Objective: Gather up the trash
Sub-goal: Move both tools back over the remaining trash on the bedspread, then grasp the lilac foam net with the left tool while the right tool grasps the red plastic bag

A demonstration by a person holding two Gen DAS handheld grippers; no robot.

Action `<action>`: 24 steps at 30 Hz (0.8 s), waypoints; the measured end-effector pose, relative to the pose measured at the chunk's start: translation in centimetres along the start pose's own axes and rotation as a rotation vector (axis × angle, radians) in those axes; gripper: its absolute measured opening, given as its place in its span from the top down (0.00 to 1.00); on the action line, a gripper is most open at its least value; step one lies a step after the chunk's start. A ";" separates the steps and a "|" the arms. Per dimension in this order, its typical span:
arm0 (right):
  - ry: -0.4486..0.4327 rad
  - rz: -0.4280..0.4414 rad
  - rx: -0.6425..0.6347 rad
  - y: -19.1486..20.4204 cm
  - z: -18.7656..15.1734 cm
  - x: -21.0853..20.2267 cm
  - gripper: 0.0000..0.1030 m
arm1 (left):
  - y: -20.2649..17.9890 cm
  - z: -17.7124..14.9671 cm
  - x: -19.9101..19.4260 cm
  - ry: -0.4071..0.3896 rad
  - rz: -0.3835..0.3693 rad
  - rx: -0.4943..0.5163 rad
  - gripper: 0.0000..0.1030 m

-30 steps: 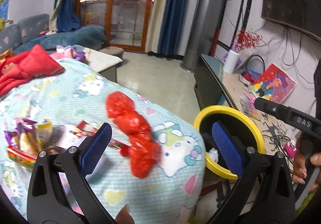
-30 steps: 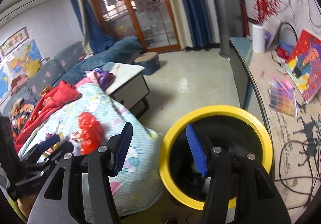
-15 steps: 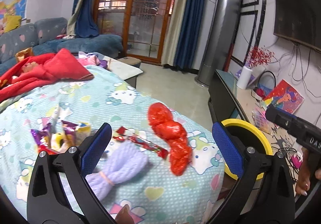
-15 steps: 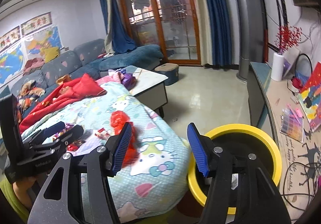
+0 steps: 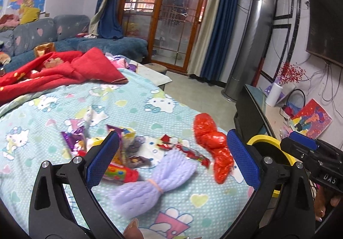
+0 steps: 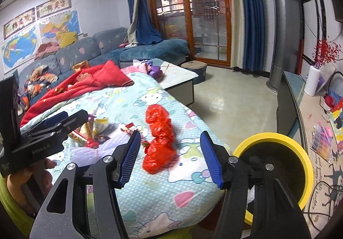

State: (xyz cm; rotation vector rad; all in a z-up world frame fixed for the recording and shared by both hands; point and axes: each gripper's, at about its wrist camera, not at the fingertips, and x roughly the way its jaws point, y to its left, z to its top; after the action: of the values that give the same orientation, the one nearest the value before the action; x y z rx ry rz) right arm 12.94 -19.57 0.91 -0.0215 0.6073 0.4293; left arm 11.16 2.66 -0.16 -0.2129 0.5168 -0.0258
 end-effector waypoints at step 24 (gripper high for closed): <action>0.122 0.002 -0.014 2.3 0.3 7.9 0.46 | 6.9 -3.7 0.2 0.173 0.014 -0.133 0.11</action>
State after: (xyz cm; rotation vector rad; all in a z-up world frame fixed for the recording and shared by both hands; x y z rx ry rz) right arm 17.99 -14.44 -3.02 -0.0609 0.7249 0.4367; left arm 9.37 8.71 -4.82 -0.3394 0.6931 0.0039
